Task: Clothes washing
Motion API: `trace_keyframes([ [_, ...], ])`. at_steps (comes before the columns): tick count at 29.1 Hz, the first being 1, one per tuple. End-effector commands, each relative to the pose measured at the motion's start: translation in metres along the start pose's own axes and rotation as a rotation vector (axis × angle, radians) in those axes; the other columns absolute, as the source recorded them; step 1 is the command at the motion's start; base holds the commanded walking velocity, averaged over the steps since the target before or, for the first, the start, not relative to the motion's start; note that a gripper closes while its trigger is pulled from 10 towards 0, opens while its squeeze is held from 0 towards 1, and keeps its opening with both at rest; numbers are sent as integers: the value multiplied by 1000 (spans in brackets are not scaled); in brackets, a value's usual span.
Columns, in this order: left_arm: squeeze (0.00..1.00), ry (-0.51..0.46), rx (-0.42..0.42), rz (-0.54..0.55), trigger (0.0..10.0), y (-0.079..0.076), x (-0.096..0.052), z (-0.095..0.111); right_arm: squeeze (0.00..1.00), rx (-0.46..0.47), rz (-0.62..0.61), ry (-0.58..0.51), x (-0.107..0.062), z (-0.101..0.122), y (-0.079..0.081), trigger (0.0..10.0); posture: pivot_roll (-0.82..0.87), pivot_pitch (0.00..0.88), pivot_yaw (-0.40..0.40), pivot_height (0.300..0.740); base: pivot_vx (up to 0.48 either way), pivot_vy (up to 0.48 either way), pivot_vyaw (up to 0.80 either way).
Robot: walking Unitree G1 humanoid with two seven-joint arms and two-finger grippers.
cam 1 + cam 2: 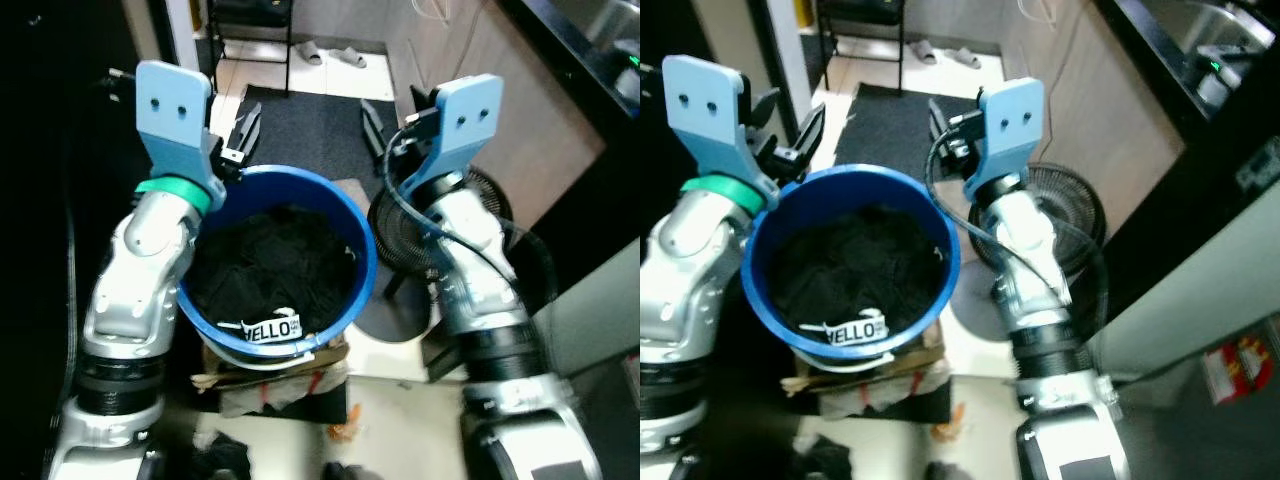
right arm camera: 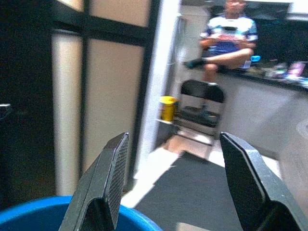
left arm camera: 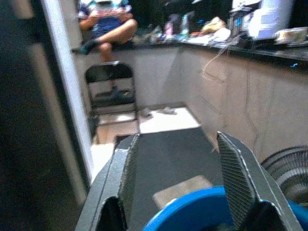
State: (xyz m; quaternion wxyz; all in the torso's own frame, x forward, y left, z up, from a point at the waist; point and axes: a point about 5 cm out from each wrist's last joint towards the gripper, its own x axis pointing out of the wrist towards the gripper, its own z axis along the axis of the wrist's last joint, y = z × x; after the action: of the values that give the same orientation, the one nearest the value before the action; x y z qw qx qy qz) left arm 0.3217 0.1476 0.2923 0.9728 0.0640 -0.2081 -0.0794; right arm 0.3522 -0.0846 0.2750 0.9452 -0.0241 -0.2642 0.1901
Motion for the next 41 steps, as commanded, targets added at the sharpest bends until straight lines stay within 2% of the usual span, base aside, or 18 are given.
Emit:
trace_keyframes([
  [1, 0, 23, -8, 1, 10000, 0, -2, -5, 0, -8, -17, 12, -3, -2, -7, 10000, 94, 70, -56, 740, 0, 0, 0],
  [29, 0, 89, -29, -33, 10000, -7, -9, -20, 0, -16, 1, 51, -8, -14, -4, 10000, 91, 80, -55, 740, 0, 0, 0],
  [41, 0, 77, -13, -15, 10000, -4, -8, -20, 0, -14, 3, 52, -8, -15, -3, 10000, 93, 79, -53, 740, 0, 0, 0],
])
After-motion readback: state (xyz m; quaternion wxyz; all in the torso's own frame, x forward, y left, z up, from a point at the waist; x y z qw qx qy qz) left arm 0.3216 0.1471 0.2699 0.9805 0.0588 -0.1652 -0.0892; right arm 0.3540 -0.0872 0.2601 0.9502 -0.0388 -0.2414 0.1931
